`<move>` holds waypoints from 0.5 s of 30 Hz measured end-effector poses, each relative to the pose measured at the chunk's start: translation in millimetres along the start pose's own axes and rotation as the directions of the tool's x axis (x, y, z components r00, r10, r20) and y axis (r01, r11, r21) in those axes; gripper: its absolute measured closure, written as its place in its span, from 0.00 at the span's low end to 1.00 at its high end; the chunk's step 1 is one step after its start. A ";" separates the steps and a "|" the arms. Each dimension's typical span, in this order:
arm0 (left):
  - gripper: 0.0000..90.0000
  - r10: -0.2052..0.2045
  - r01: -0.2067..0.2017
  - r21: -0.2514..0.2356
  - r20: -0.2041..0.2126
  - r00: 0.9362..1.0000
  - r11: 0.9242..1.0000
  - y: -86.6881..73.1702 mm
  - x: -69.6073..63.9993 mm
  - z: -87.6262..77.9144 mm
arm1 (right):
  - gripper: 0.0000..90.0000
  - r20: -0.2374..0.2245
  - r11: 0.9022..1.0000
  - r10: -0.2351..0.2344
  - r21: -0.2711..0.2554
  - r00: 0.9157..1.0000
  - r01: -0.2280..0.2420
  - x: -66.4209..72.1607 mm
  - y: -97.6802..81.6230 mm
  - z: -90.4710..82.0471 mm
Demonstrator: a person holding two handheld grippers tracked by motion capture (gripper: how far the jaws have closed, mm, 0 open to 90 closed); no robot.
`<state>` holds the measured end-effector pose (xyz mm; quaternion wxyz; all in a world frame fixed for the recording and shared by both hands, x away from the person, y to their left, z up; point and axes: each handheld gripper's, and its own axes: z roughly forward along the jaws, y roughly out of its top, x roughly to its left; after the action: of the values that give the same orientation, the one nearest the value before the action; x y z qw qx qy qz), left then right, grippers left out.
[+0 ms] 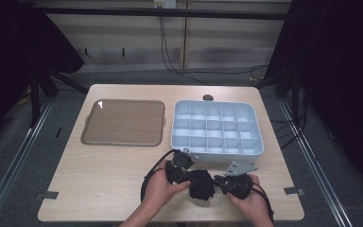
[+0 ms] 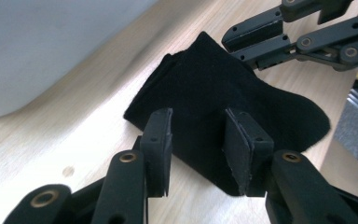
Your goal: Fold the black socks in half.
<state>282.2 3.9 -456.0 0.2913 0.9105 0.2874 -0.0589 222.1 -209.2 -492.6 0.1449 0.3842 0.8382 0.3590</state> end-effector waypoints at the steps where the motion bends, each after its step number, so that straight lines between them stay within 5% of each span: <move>1: 0.68 0.000 0.000 0.001 -0.005 1.000 1.000 0.8 -0.7 2.5 | 0.90 0.000 1.000 -0.001 0.001 1.000 0.001 0.4 0.0 0.3; 15: 0.67 0.019 -0.019 0.020 -0.036 0.999 1.000 -0.6 -1.0 9.2 | 0.89 0.007 1.000 0.007 0.006 1.000 -0.007 -1.1 -1.6 -0.2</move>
<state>281.6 -1.4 -463.6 0.2777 0.9169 0.2834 -0.0424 221.8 -210.9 -493.6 0.1454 0.3889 0.8373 0.3558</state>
